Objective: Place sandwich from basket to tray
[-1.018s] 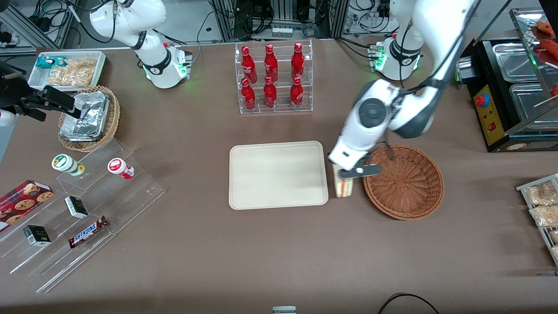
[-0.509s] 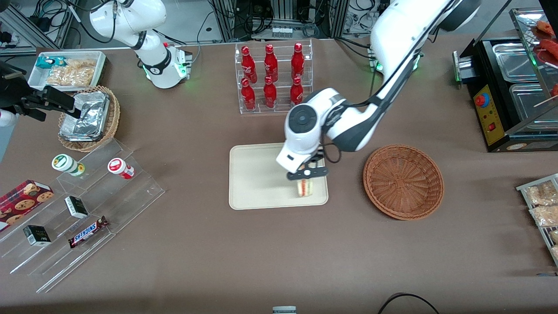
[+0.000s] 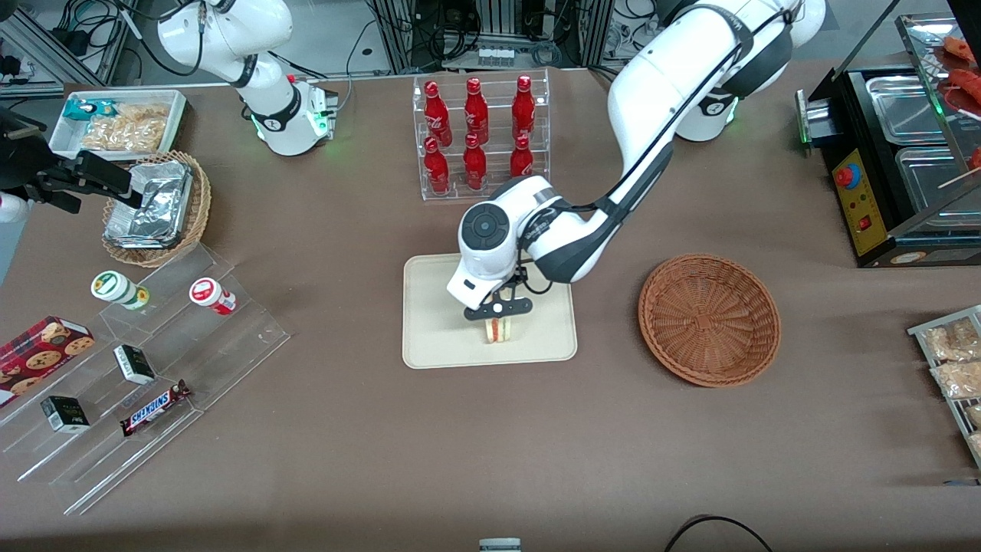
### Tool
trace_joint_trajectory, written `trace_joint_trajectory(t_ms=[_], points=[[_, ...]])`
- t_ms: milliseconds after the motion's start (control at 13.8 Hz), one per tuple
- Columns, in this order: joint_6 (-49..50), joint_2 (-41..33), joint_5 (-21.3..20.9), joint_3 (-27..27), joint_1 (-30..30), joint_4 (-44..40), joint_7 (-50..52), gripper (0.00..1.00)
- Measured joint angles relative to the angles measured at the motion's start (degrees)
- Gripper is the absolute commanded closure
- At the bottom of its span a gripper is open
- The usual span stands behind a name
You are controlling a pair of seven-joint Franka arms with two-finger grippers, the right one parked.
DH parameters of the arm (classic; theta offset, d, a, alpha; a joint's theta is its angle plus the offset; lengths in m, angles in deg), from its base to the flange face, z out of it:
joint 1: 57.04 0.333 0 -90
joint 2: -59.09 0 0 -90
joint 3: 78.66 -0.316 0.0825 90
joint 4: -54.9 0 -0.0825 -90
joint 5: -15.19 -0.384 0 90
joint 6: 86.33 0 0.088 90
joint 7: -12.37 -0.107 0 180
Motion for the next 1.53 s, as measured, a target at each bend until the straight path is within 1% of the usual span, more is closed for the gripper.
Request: trace_joint_trajectory(t_ms=[73,145,218,655,800,945,1236,1527], points=[[-0.2,0.3,0.0,0.0,-0.1,-0.1,0.0,0.75],[-0.3,0.6,0.0,0.0,-0.1,-0.2,0.0,0.15],[-0.3,0.7,0.0,0.0,-0.1,-0.3,0.0,0.00],[-0.3,0.4,-0.1,-0.1,0.1,-2.0,0.0,0.00],[0.5,-1.3,-0.3,-0.1,0.3,-2.8,0.0,0.00],[4.3,-4.7,-0.3,-0.1,0.8,-3.2,0.0,0.00],[12.0,-10.6,-0.3,-0.2,4.1,-3.2,-0.6,0.00],[24.0,-14.5,0.9,-0.3,9.7,-2.7,-1.9,0.00]])
